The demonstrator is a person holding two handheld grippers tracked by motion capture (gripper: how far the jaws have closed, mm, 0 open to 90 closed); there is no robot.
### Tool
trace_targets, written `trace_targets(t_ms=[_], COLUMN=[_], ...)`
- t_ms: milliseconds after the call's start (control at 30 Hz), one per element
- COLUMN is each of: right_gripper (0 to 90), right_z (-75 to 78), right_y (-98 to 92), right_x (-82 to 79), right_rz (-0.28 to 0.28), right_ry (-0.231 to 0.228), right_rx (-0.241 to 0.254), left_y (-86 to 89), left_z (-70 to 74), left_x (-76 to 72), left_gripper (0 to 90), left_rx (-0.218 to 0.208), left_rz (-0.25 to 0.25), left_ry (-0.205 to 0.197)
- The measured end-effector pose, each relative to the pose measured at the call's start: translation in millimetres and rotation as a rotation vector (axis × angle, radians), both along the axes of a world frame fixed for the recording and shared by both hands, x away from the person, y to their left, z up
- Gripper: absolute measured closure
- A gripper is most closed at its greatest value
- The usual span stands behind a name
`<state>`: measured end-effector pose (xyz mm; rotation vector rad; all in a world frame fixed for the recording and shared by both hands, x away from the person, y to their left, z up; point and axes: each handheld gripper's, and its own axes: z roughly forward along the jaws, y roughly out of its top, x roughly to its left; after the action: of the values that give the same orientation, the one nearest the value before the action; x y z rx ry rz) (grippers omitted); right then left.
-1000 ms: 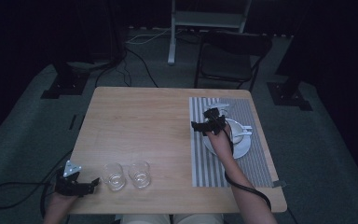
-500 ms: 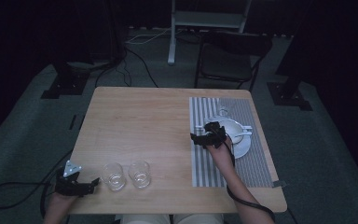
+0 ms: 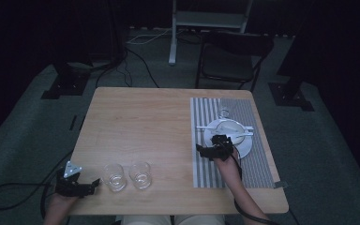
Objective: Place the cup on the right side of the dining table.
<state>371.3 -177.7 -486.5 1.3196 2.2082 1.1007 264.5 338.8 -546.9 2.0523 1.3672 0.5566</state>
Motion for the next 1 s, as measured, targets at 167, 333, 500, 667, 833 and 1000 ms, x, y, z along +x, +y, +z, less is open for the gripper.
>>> trace_targets(t_ms=[167, 333, 500, 667, 833, 1000], right_gripper=[11.9, 11.9, 11.9, 11.9, 11.9, 11.9], right_z=[-5.8, -8.5, -10.1, -14.5, -21.0, -26.8], right_y=[-6.0, -12.3, -19.6, -30.2, -37.5, -49.6], right_x=[-12.4, -24.5, -37.0, -47.4, -55.2, -65.1], right_rz=[0.001, -0.004, -0.014, -0.041, -0.048, -0.070], right_ry=[-0.001, 0.002, -0.014, -0.034, -0.017, -0.028], right_rx=[0.003, 0.018, 0.019, 0.031, 0.033, 0.019], left_y=[0.0, 0.0, 0.0, -0.1, -0.1, -0.1], left_z=[0.0, 0.0, 0.0, 0.0, 0.0, 0.0], left_x=[0.0, 0.0, 0.0, -0.3, -0.3, -0.3], left_gripper=[0.7, 0.7, 0.7, 0.7, 0.7, 0.7], left_rx=[0.000, 0.000, 0.000, 0.000, 0.000, 0.000], left_rz=[0.000, 0.000, 0.000, 0.002, 0.002, 0.002], left_ry=[0.000, 0.000, 0.000, 0.000, 0.000, 0.000])
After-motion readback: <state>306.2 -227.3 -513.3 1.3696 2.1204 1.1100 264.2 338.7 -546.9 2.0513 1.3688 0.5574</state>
